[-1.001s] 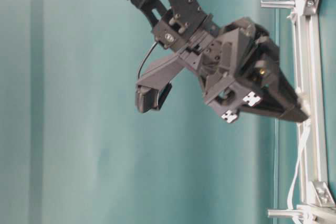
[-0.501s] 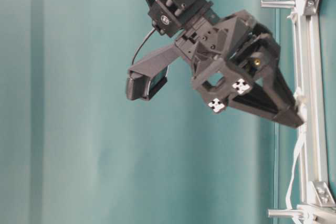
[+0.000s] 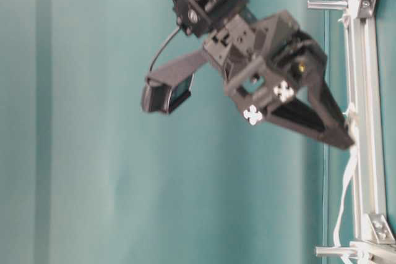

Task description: Move the cable alternately left and right between 8 pins so it hooks onto each one.

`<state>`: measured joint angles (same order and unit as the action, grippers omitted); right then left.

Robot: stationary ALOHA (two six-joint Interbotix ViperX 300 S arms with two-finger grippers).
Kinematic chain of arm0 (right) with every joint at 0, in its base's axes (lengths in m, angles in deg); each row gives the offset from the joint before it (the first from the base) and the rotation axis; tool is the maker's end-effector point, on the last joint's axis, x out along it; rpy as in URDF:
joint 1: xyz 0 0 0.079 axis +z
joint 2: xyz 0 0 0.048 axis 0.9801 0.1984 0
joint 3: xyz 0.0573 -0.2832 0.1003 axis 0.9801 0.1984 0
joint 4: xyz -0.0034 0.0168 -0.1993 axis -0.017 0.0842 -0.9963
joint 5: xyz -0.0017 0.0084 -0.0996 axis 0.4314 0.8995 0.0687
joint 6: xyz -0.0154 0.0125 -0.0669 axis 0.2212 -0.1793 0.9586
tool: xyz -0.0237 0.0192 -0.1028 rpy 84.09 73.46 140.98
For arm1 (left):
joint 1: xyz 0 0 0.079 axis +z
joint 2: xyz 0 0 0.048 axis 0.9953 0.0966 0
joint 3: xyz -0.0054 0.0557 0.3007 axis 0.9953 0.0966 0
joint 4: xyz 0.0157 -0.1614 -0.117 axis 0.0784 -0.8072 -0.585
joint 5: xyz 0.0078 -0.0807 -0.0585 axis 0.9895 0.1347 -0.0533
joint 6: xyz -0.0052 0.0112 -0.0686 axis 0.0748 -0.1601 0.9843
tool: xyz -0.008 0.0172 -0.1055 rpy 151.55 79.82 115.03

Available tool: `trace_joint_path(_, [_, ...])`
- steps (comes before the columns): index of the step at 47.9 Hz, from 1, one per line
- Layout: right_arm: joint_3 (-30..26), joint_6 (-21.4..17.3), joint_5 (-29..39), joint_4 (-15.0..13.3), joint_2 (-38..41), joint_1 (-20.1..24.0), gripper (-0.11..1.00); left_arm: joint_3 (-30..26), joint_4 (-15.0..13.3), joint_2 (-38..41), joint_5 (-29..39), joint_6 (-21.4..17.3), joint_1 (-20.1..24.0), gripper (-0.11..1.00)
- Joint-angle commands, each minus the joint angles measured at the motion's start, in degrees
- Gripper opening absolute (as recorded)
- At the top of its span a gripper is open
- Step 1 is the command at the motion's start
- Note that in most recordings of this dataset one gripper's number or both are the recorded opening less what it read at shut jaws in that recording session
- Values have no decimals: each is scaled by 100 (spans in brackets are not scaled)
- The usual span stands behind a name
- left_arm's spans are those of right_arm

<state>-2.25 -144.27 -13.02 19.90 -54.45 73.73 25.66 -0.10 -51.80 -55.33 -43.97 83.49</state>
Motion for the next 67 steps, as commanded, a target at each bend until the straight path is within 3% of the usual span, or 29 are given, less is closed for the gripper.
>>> trace_joint_path(1, [105, 18, 97, -18, -325, 44, 16, -149, 18, 35, -35, 9, -9, 1])
trace_joint_path(11, [422, 114, 1406, -193, -457, -193, 16, -149, 18, 35, -26, 9, -18, 1])
trace_joint_path(17, [457, 237, 1775, -404, -589, -404, 16, -149, 18, 35, -35, 9, -18, 1])
trace_joint_path(36, [747, 316, 2944, -492, -1494, -1178, 16, -149, 18, 35, -26, 9, -18, 1])
trace_joint_path(47, [1204, 343, 3041, -633, -1819, -1468, 16, -149, 18, 35, -26, 9, -9, 1])
trace_joint_path(67, [1248, 316, 2979, -1494, -1819, -1714, 16, -149, 18, 35, -26, 9, -9, 1])
